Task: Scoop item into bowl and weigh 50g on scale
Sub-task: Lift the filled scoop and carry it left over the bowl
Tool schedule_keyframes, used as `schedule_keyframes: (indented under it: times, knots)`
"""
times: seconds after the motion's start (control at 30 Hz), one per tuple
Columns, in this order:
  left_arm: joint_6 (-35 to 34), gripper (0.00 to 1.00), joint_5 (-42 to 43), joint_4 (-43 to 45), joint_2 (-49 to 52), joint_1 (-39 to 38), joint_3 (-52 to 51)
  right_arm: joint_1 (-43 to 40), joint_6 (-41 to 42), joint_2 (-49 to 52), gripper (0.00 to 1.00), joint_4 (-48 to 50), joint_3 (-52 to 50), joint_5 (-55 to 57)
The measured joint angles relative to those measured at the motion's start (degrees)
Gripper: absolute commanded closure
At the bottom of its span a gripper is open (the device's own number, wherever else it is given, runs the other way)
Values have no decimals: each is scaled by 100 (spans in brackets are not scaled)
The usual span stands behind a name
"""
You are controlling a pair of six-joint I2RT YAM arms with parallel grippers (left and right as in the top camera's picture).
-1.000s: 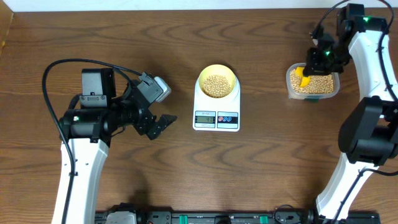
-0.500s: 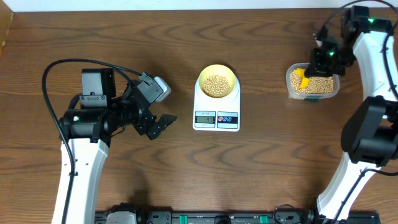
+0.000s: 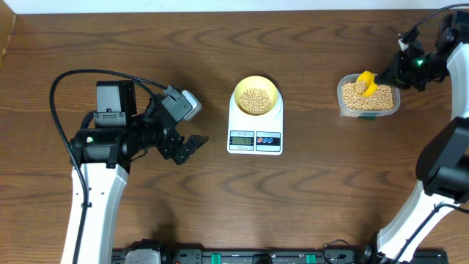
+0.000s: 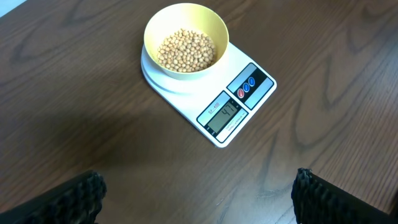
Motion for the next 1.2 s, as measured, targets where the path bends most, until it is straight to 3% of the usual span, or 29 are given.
schedule_keyframes:
  times: [0.77,1.2]
  knots:
    - [2,3,0,0,0,0,0,28,-166,-107,99,192,0,-1821]
    - [0,3,0,0,0,0,0,1073,192,-107,99,706,-2,-2223]
